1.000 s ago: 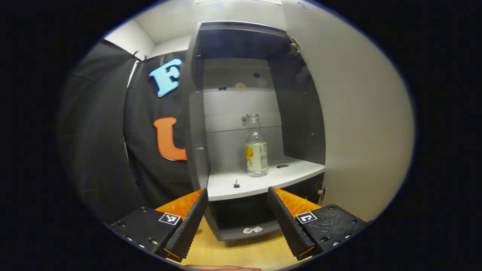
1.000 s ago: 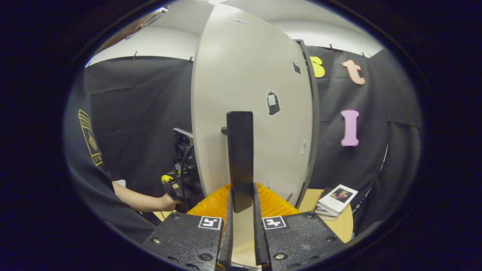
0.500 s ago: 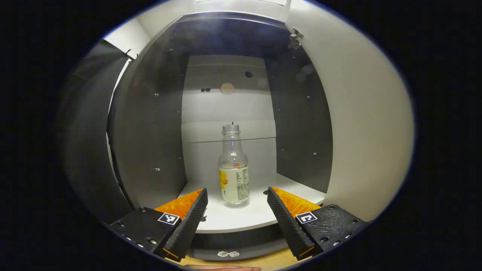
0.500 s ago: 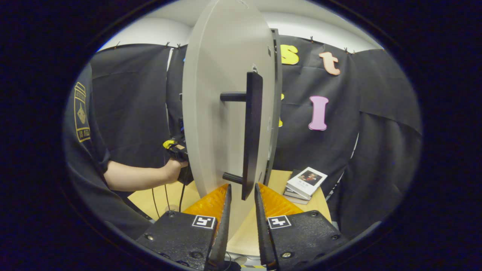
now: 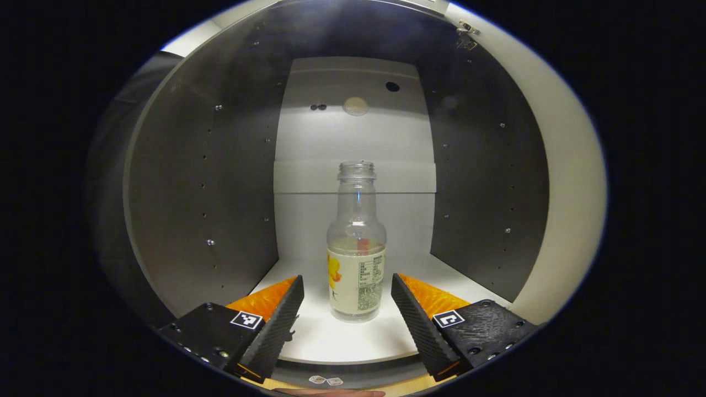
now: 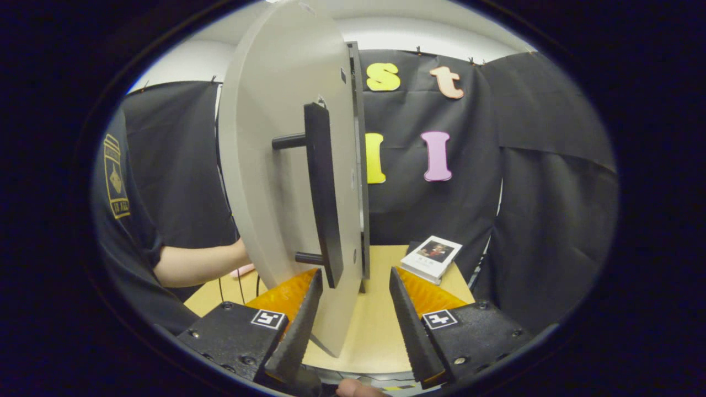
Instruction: Open the cabinet door with the right hand, grasp the bottle in the cabinet with the left hand and place it on the coaster, then close the cabinet door with the right hand.
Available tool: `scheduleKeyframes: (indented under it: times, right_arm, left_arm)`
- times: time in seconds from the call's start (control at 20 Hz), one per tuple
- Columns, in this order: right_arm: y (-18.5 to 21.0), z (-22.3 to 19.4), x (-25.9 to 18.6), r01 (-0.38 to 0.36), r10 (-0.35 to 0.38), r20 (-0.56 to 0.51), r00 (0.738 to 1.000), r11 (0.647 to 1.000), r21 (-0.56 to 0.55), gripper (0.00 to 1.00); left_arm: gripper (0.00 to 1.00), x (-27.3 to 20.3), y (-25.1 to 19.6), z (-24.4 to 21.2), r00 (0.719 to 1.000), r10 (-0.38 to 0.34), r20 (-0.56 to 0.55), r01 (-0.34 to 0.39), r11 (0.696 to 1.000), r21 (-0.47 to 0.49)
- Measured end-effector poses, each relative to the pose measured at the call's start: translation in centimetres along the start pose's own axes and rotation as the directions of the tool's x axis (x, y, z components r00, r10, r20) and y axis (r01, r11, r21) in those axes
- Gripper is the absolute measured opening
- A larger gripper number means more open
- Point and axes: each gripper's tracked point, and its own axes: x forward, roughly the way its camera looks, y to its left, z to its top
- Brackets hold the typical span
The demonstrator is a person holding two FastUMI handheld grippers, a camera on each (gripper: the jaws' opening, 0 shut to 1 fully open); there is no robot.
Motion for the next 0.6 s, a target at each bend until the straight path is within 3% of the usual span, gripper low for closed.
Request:
scheduleKeyframes:
  times: [0.3, 0.45, 0.6]
  right_arm:
    - [-4.6, -0.7, -0.7, 0.103, -0.103, -0.011, 0.995, 0.993, 0.061, 0.76]
    - [-4.4, -1.3, 0.1, 0.070, -0.068, -0.018, 0.998, 0.988, 0.138, 0.77]
    - [-4.6, -1.3, 0.8, 0.076, -0.075, -0.018, 0.997, 0.992, 0.099, 0.77]
  left_arm:
    - [0.96, 2.3, 0.1, 0.9, 0.999, 0.042, -0.001, -0.042, 0.999, -0.012]
    - [0.96, 3.6, 0.1, 0.8, 0.998, 0.057, -0.018, -0.057, 0.998, -0.028]
    - [0.96, 4.4, -0.1, 0.6, 0.996, 0.081, -0.047, -0.083, 0.995, -0.048]
